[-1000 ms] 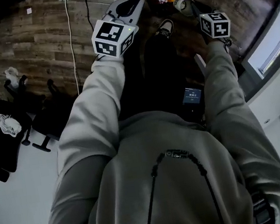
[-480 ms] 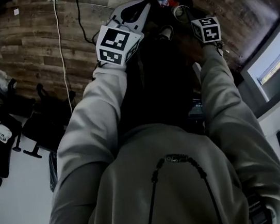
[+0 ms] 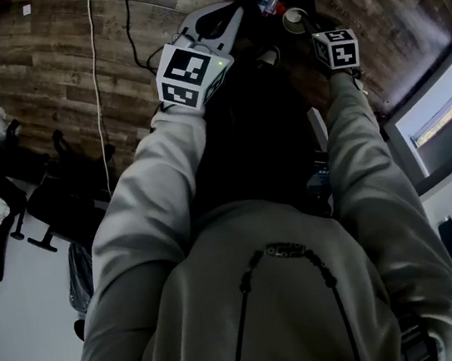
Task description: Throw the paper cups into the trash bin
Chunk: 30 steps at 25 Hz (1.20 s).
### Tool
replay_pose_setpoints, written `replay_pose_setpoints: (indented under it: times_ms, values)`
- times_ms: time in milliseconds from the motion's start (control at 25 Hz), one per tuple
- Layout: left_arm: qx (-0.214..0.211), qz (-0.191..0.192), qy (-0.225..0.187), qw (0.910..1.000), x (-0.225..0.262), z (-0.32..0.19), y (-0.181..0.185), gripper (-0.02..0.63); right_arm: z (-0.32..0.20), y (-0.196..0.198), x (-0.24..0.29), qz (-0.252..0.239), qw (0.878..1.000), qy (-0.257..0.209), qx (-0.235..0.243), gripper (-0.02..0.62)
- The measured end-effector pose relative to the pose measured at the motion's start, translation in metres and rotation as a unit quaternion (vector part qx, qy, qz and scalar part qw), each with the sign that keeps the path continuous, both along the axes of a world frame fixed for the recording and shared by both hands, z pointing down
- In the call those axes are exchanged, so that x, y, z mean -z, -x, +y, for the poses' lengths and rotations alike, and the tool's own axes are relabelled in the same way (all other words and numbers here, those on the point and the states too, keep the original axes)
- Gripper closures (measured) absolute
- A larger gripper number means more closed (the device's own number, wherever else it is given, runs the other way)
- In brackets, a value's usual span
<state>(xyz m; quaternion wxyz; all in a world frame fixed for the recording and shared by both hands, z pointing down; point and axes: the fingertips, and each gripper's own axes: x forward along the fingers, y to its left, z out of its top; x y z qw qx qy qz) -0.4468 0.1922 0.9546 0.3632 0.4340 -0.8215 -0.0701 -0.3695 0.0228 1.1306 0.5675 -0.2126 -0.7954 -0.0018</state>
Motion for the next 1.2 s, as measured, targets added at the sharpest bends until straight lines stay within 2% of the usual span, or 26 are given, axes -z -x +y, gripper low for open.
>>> replay_pose_setpoints:
  times_ms: [80, 160, 440, 840, 960, 1040, 1200]
  values:
    - [-0.007, -0.002, -0.002, 1.0000, 0.002, 0.000, -0.001, 0.603, 0.001, -0.003, 0.000, 0.002, 1.000, -0.003, -0.004, 0.489]
    - [-0.011, -0.004, -0.006, 0.9999, 0.005, -0.002, -0.003, 0.603, -0.001, -0.006, 0.002, 0.002, 1.000, -0.007, -0.005, 0.479]
    - [0.007, 0.004, -0.012, 0.9999, 0.020, 0.005, 0.003, 0.603, -0.005, -0.008, 0.025, 0.004, 1.000, -0.007, -0.006, 0.477]
    - [-0.003, 0.000, -0.015, 0.9999, 0.110, 0.012, -0.010, 0.603, -0.009, -0.008, 0.123, -0.017, 1.000, -0.007, -0.016, 0.479]
    - [-0.002, -0.004, -0.018, 0.9998, 0.143, 0.015, -0.013, 0.603, -0.008, -0.012, 0.157, -0.022, 1.000, -0.010, -0.018, 0.513]
    - [-0.007, -0.009, -0.018, 0.9998, 0.166, 0.016, -0.021, 0.603, -0.006, -0.014, 0.182, -0.027, 0.999, -0.005, -0.025, 0.574]
    - [-0.007, -0.013, -0.020, 0.9997, 0.208, 0.026, -0.034, 0.603, 0.002, -0.019, 0.240, -0.040, 0.998, 0.012, -0.038, 0.577]
